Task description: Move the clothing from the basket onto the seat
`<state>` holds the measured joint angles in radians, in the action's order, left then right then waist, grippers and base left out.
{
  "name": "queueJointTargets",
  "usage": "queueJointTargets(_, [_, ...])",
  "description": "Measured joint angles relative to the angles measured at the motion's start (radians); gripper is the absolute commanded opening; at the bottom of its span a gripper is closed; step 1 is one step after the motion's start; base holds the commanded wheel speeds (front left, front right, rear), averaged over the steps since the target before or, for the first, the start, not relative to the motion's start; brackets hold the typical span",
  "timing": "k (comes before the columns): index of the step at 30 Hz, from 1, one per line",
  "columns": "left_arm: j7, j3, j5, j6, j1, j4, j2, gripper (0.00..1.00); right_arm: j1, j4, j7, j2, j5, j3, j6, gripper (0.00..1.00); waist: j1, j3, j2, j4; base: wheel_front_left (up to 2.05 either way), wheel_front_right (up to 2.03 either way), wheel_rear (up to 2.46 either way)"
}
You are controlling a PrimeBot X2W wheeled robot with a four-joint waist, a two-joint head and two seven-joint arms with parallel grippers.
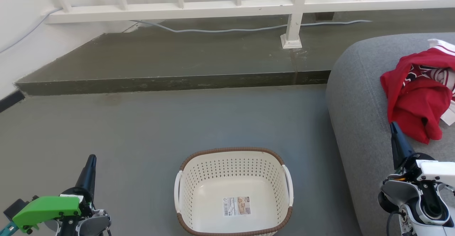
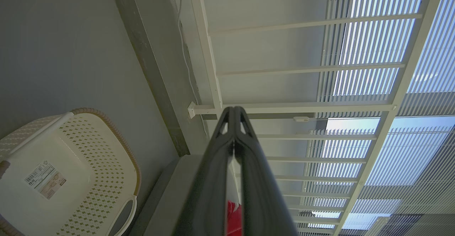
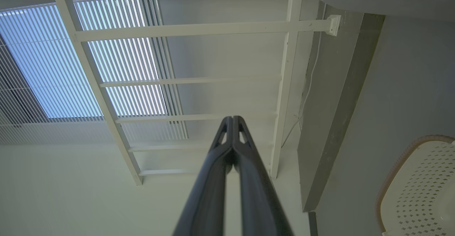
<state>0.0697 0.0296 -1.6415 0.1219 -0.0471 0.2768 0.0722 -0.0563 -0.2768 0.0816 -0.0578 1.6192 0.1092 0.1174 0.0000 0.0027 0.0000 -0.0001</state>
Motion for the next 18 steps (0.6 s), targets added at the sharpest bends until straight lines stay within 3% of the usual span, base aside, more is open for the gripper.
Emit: queueJointTargets(18, [0.000, 0.001, 0.000, 0.000, 0.000, 0.001, 0.000, 0.00, 0.000, 0.000, 0.000, 0.000, 0.000, 0.002, 0.000, 0.00, 0.0000, 0.000, 0.0000, 0.000, 0.00, 0.00, 0.00])
